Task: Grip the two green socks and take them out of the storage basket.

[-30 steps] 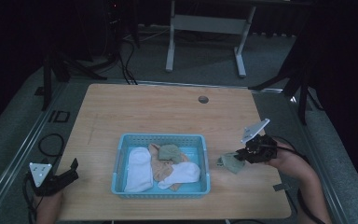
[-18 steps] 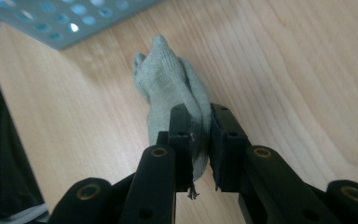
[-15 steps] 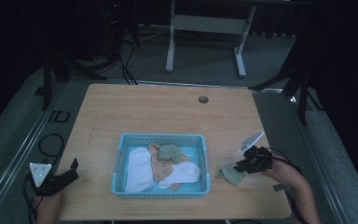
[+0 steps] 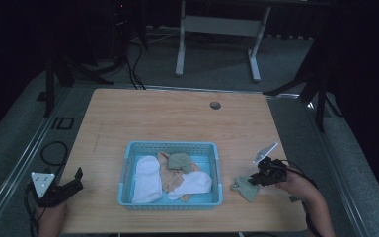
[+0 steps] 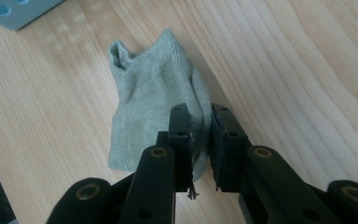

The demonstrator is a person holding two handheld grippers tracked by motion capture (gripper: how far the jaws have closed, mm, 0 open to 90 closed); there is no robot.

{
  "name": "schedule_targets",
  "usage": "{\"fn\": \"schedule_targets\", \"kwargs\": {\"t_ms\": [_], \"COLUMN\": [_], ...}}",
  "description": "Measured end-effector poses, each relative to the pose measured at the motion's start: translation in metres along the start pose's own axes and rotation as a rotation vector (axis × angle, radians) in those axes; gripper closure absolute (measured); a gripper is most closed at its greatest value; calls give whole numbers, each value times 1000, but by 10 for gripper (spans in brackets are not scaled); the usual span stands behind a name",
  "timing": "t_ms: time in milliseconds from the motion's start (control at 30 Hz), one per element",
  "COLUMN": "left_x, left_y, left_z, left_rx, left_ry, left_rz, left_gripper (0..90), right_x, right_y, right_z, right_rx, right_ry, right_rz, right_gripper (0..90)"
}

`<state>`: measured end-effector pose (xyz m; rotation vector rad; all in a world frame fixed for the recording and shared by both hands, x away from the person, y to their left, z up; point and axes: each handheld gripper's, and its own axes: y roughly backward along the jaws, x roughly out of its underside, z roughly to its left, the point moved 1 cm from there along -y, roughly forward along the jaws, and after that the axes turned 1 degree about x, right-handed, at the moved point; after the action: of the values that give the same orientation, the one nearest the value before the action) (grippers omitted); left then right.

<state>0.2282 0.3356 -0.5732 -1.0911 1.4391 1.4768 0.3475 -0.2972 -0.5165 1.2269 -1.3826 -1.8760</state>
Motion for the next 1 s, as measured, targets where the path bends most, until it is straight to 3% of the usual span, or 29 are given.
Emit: {"fn": "schedule_targets", "kwargs": {"t_ms": [100, 267, 433, 1000], "left_x": [0, 0, 0, 0], "left_y": [0, 0, 0, 0], "left_z": [0, 0, 0, 0], "left_rx": [1, 1, 2, 4], "left_ry": [-1, -2, -1, -1], "left_rz": [0, 0, 0, -2], "left_gripper": [4, 4, 4, 4], "right_x": [0, -6, -24, -93], "right_y": [2, 15, 32, 48], "right_z": [-1, -1, 3, 25], "right_rx": [3, 21, 55, 47], "right_ry": [-12, -2, 31, 148], "right_rz": [0, -29, -30, -44], "right_gripper": [692, 644, 582, 591]}}
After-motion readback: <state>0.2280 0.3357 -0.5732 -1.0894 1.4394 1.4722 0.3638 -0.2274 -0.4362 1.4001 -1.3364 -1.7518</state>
